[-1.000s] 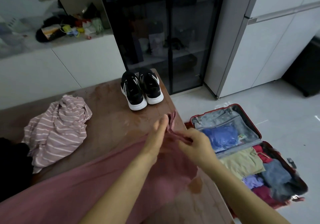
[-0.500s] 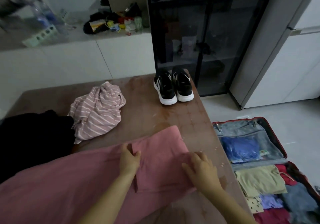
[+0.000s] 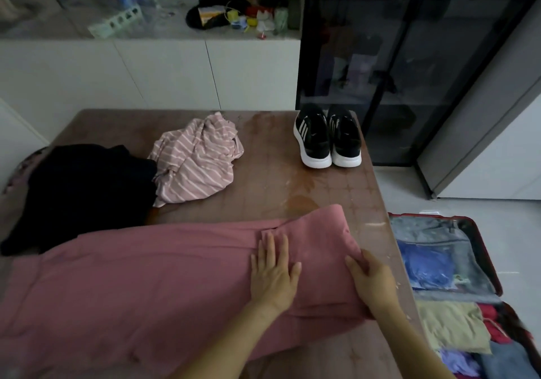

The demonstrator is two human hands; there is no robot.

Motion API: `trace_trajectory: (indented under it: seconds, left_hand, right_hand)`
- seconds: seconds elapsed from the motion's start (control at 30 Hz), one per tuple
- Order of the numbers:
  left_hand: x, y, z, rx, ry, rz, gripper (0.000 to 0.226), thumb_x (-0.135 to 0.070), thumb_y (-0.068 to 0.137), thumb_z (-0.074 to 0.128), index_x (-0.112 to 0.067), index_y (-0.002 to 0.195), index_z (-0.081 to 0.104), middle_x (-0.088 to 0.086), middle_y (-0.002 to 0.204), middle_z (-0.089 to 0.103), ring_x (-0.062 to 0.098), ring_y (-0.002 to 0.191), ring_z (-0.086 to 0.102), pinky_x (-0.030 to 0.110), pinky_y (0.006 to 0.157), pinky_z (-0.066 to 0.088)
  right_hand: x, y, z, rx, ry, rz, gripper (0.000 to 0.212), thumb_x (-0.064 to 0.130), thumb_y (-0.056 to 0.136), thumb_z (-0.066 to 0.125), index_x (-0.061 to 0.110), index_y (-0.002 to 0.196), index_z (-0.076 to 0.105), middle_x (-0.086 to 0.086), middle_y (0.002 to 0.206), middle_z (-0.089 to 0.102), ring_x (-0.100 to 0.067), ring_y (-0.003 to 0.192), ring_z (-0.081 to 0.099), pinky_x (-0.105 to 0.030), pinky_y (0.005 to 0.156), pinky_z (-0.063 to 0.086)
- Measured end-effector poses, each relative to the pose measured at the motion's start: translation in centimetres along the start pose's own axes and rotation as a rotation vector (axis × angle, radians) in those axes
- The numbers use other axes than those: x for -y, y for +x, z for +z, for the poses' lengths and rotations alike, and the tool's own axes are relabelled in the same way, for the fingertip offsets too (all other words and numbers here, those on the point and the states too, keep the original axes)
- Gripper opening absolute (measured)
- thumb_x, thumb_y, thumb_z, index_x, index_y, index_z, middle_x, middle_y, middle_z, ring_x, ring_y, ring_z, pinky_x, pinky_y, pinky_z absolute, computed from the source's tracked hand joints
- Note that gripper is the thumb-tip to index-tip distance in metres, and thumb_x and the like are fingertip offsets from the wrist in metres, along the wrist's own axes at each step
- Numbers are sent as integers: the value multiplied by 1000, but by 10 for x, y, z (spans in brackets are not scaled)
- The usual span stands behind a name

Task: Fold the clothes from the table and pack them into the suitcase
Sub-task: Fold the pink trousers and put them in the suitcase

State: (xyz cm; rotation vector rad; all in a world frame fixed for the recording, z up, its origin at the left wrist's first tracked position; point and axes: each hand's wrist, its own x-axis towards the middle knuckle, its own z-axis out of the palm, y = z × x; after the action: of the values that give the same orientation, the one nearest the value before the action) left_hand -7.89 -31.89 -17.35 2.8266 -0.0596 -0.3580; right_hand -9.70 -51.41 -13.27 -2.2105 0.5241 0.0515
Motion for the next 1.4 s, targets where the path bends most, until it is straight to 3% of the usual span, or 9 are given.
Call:
trace_trajectory:
  seconds: [0.1, 0.17, 0.23, 0.43, 0.63, 0.8, 1.0, 1.17, 1.4]
  left_hand:
    - [-36, -6, 9, 41, -82, 21, 74, -64, 90, 19, -21, 151, 18, 19, 149, 35, 34, 133, 41, 52, 96, 45]
    - [-63, -8, 12, 87, -90, 95, 77, -74, 78, -12, -35, 143, -28, 15, 155, -12, 33, 146, 3, 53, 113, 16]
    - [-85, -5, 15, 210, -153, 118, 79, -76, 78, -5, -38, 145, -21, 7, 149, -33, 30, 144, -20, 50, 115, -7]
    - [-101, 3, -37, 398, -370, -21, 70, -70, 90, 18, -36, 150, 15, -3, 160, -11, 30, 144, -18, 58, 112, -9]
    - [-68, -20, -107, 219, -1181, 33, 97, -65, 77, 60, -24, 151, 12, -6, 137, 50, -1, 123, 45, 16, 100, 35]
    - [-3, -18, -88, -168, -947, -126, 83, -60, 62, 50, -6, 123, 58, 5, 112, 66, 20, 104, 62, 28, 87, 47]
    - [59, -15, -44, -191, -848, -482, 34, -6, 91, 55, 7, 122, 51, 25, 120, 58, 37, 114, 55, 36, 92, 40]
    - [53, -31, -36, -500, -359, 63, 53, -27, 89, 56, -20, 138, 39, 13, 143, 39, 28, 133, 36, 42, 107, 33]
    - [17, 7, -50, -62, 34, 353, 78, -63, 80, 14, -30, 150, 18, -4, 158, 19, 23, 147, 8, 50, 115, -4]
  right_hand:
    - [-15, -6, -35, -80, 18, 29, 23, 22, 87, 66, 9, 105, 69, -13, 92, 71, -32, 91, 64, -32, 73, 43]
    - [-22, -7, -63, -128, 17, 60, 27, 21, 86, 68, 8, 109, 69, -14, 95, 71, -32, 95, 64, -32, 74, 42]
    - [-25, -8, -87, -153, -7, 88, 33, 23, 83, 71, 12, 114, 68, -14, 97, 70, -31, 93, 63, -33, 76, 44]
    - [4, -17, -102, -37, 163, 7, 45, 6, 79, 73, 20, 120, 63, 1, 94, 69, -3, 78, 64, -25, 79, 54]
    - [66, -63, -40, 191, 97, -425, 79, 11, 71, 71, 64, 121, 41, 27, 90, 65, 1, 63, 57, -7, 61, 42]
    - [73, -88, 13, 434, -70, -649, 58, 66, 76, 58, 40, 128, 54, 16, 113, 65, 2, 98, 58, -19, 88, 49]
    - [28, -86, 36, 327, -569, -764, 59, 78, 68, 46, 47, 116, 59, 4, 136, 53, -21, 121, 51, -35, 104, 29]
    - [6, -87, 48, 377, -707, -775, 75, 86, 66, 40, 49, 131, 46, -6, 148, 40, -27, 140, 18, -39, 108, 11]
    - [-3, -92, 53, 369, -659, -858, 89, 82, 67, 47, 43, 145, 29, -13, 153, 31, -33, 140, 22, -44, 108, 14]
